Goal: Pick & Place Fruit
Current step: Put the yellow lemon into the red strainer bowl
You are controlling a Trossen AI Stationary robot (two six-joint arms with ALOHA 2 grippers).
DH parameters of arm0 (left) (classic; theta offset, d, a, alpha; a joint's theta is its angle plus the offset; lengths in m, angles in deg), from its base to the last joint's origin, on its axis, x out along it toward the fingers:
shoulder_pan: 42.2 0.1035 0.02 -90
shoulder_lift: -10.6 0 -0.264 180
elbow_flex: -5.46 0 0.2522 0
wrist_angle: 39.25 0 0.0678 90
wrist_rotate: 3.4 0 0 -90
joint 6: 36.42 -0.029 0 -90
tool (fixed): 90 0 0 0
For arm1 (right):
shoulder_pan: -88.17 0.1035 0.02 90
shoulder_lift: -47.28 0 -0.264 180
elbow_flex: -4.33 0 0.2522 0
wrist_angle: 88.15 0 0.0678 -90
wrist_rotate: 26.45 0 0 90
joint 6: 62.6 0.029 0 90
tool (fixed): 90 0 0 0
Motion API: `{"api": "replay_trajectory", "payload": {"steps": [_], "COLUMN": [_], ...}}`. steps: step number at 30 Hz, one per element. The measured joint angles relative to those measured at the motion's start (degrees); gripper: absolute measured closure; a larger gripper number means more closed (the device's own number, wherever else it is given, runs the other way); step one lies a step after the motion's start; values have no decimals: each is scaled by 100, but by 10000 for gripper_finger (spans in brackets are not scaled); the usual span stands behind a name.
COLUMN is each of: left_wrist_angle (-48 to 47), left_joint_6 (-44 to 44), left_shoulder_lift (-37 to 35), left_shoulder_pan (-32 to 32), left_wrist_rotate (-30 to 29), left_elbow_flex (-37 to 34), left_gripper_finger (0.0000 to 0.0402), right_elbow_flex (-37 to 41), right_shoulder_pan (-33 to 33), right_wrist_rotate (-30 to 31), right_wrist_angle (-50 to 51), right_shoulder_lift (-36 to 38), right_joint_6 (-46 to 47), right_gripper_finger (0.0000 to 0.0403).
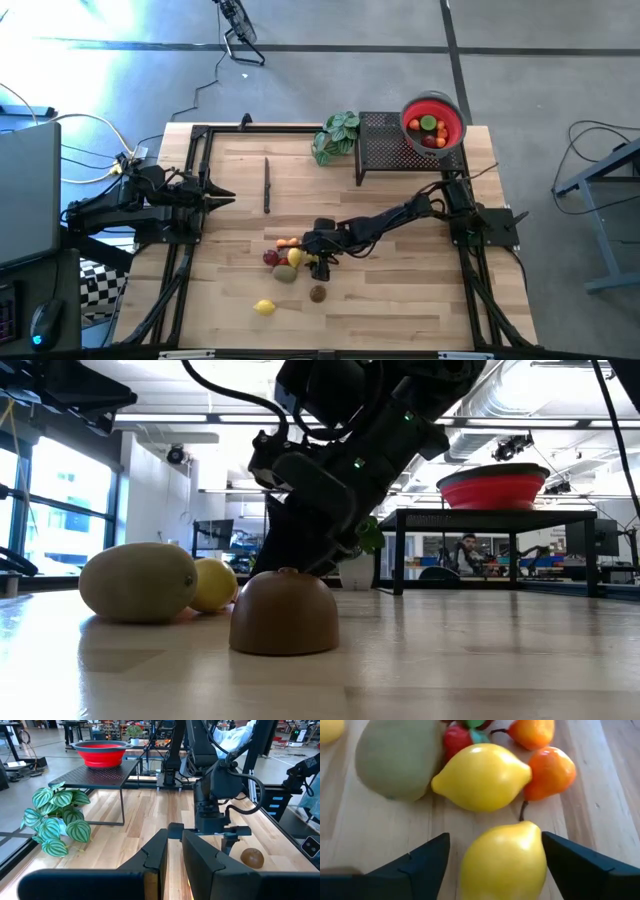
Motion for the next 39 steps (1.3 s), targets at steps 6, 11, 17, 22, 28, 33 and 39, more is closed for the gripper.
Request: {"api": "replay_trajectory", "payload": {"steps": [6, 11, 17, 22, 28, 33, 39], "left_wrist_angle": [-1, -2, -2, -4, -11, -11, -13], "left_joint_6": [0, 17, 17, 17, 17, 17, 17], "left_shoulder_lift": [-1, 0, -2, -1, -2, 0, -2], "left_shoulder_pan": [-1, -2, 0, -2, -1, 0, 0], "left_wrist_rotate": [0, 2, 2, 2, 2, 2, 2], "left_elbow_flex": [0, 2, 2, 0, 0, 0, 0], "left_gripper_finger": [348, 348, 348, 348, 348, 348, 348], "right_elbow_flex": [-10, -12, -5, -1, 1, 3, 17], "right_shoulder_pan": [-29, -29, -29, -29, -29, -27, -27], "right_wrist_rotate": [202, 209, 182, 208, 217, 207, 207], "right_wrist_angle": [464, 514, 546, 558, 563, 563, 497], "right_shoulder_lift": [23, 25, 23, 19, 14, 12, 42], "right_joint_6": [382, 797, 787, 650, 634, 441, 316], "right_gripper_finger": [131, 135, 141, 162, 196, 201, 202]}}
